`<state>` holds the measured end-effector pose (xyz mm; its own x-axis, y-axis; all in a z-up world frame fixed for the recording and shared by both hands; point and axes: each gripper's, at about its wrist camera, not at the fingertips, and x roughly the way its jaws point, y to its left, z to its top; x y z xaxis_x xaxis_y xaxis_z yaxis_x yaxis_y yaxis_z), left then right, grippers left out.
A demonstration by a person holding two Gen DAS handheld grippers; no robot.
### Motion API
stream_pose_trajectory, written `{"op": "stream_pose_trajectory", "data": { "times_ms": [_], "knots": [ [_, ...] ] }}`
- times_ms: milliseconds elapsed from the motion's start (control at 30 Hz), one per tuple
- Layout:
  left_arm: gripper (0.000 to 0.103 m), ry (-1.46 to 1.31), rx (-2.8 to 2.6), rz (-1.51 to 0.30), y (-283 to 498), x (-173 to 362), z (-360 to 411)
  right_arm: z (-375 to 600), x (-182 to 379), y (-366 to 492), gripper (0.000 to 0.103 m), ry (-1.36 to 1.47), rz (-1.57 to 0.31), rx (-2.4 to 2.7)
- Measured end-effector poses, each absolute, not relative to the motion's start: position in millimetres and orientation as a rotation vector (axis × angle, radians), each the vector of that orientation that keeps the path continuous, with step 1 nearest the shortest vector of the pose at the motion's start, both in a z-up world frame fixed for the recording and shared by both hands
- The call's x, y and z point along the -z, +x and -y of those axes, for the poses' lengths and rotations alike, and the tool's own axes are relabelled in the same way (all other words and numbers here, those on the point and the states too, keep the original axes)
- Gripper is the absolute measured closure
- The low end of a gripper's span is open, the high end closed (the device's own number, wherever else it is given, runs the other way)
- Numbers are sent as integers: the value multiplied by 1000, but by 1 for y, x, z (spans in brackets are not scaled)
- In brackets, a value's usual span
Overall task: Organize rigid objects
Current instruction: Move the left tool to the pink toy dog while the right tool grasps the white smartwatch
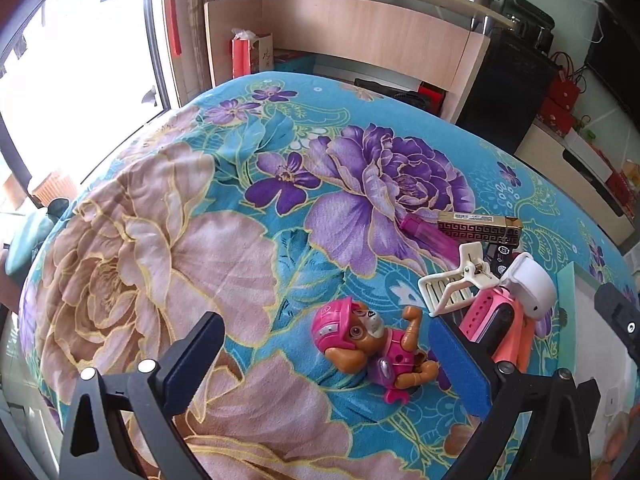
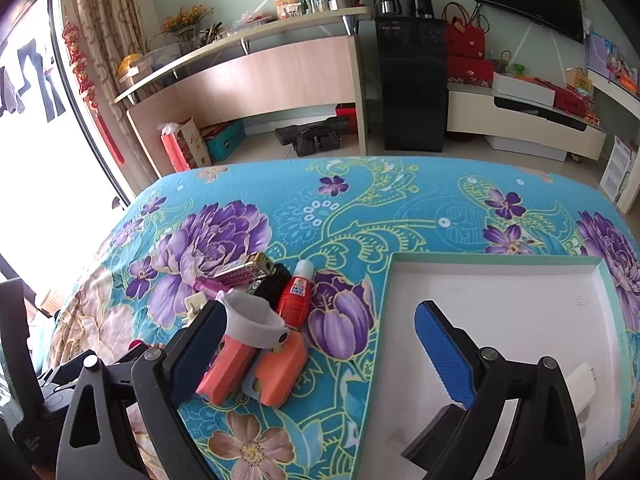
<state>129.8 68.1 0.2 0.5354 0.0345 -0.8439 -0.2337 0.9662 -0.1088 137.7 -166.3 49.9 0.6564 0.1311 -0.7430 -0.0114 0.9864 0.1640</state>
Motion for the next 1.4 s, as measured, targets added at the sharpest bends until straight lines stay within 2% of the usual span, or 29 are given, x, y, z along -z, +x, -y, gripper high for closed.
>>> {"op": "stream_pose_trajectory", "data": {
  "times_ms": [333, 433, 800, 833, 900, 933, 1033, 1100, 1200, 1400],
  "knots": [
    [0, -202, -105, -1027, 136, 10, -53, 142, -20, 152, 9, 159, -895, -194],
    [0, -197, -103, -1040, 137, 13, -51, 137, -15, 156, 14, 153, -901, -202],
    [0, -184, -100, -1065, 141, 21, -46, 130, -1, 162, 16, 202, -910, -242],
    [0, -185, -101, -1069, 141, 22, -46, 130, -1, 162, 17, 203, -909, -239],
    [0, -185, -103, -1079, 142, 24, -45, 131, -1, 162, 30, 205, -909, -234],
    [0, -184, -102, -1083, 142, 25, -46, 132, 0, 162, 30, 211, -913, -235],
    [7, -185, -95, -1083, 142, 25, -46, 134, 1, 162, 31, 228, -913, -238],
    [16, -189, -84, -1085, 142, 25, -45, 133, -1, 161, 44, 229, -900, -248],
    [25, -195, -62, -1079, 142, 23, -44, 132, -4, 159, 44, 210, -892, -240],
    [26, -192, -49, -1044, 141, 15, -42, 135, -5, 158, 45, 228, -888, -245]
  ]
}}
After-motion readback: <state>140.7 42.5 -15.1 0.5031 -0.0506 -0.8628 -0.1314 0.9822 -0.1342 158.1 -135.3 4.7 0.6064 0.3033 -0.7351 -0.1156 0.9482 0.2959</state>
